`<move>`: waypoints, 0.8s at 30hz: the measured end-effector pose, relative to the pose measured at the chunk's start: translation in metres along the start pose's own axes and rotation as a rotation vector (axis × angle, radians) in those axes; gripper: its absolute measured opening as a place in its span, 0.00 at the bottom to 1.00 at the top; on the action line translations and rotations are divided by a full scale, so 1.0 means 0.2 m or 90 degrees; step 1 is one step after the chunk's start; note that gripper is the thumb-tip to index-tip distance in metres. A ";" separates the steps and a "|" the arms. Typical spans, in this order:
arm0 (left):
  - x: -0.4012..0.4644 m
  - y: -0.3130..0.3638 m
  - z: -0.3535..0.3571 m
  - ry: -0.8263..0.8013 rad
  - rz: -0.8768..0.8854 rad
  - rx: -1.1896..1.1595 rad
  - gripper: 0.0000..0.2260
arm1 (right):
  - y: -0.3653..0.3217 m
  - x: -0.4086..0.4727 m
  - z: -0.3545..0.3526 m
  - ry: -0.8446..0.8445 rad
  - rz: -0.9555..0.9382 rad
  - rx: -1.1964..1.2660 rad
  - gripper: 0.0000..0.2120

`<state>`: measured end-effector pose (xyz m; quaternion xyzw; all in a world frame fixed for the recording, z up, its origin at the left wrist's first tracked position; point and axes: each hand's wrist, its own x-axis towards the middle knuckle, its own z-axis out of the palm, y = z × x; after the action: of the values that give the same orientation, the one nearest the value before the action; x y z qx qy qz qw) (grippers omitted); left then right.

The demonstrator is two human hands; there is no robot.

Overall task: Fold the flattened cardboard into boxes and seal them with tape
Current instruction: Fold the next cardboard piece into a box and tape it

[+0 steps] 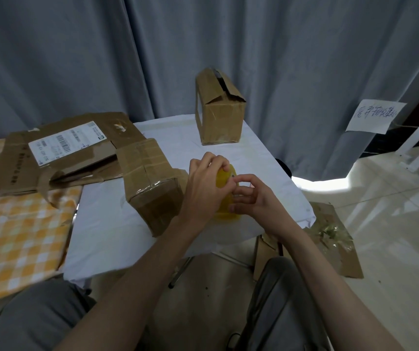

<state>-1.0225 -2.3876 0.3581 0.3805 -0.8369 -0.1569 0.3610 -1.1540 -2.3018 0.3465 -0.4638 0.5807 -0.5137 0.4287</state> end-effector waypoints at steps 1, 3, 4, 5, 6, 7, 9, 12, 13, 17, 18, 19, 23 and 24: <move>0.00 0.00 0.01 0.007 0.002 -0.003 0.11 | 0.00 0.00 0.00 0.002 -0.001 0.002 0.25; 0.00 0.01 0.02 0.011 0.004 -0.002 0.12 | 0.01 0.00 0.00 0.008 0.002 0.013 0.26; 0.00 0.03 0.02 0.007 0.003 0.003 0.11 | 0.02 0.00 -0.01 0.010 0.003 0.012 0.26; 0.00 0.04 0.02 0.001 0.005 0.015 0.10 | 0.02 -0.01 -0.01 0.010 0.001 0.008 0.25; -0.01 0.04 0.01 -0.002 0.011 0.031 0.10 | 0.02 -0.01 -0.01 0.008 -0.002 0.005 0.25; -0.01 0.05 0.00 -0.010 0.015 0.042 0.10 | 0.01 -0.01 -0.01 0.005 -0.005 0.002 0.25; 0.00 0.06 -0.04 -0.049 -0.002 0.031 0.11 | 0.01 -0.02 -0.02 -0.001 -0.010 -0.008 0.24; 0.06 0.06 -0.13 -0.117 0.006 0.073 0.08 | -0.01 -0.03 -0.03 -0.024 -0.015 -0.025 0.23; 0.09 0.06 -0.16 -0.134 0.015 0.107 0.08 | -0.01 -0.03 -0.04 -0.033 -0.015 -0.035 0.23; 0.16 0.07 -0.25 -0.196 0.027 0.170 0.06 | -0.01 -0.03 -0.05 -0.061 -0.015 -0.044 0.23; 0.18 0.08 -0.26 -0.207 0.032 0.172 0.06 | -0.01 -0.03 -0.05 -0.067 -0.014 -0.046 0.23; 0.19 0.08 -0.28 -0.221 0.040 0.174 0.06 | -0.01 -0.03 -0.05 -0.071 -0.014 -0.050 0.24; 0.24 0.11 -0.32 -0.285 0.087 0.209 0.05 | -0.01 -0.03 -0.05 -0.088 -0.014 -0.048 0.24; 0.26 0.11 -0.33 -0.297 0.099 0.217 0.04 | -0.01 -0.02 -0.05 -0.094 -0.014 -0.051 0.24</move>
<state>-1.0097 -2.4108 0.4403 0.3239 -0.9382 -0.0690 0.1010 -1.1630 -2.2957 0.3493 -0.5235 0.5626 -0.4593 0.4455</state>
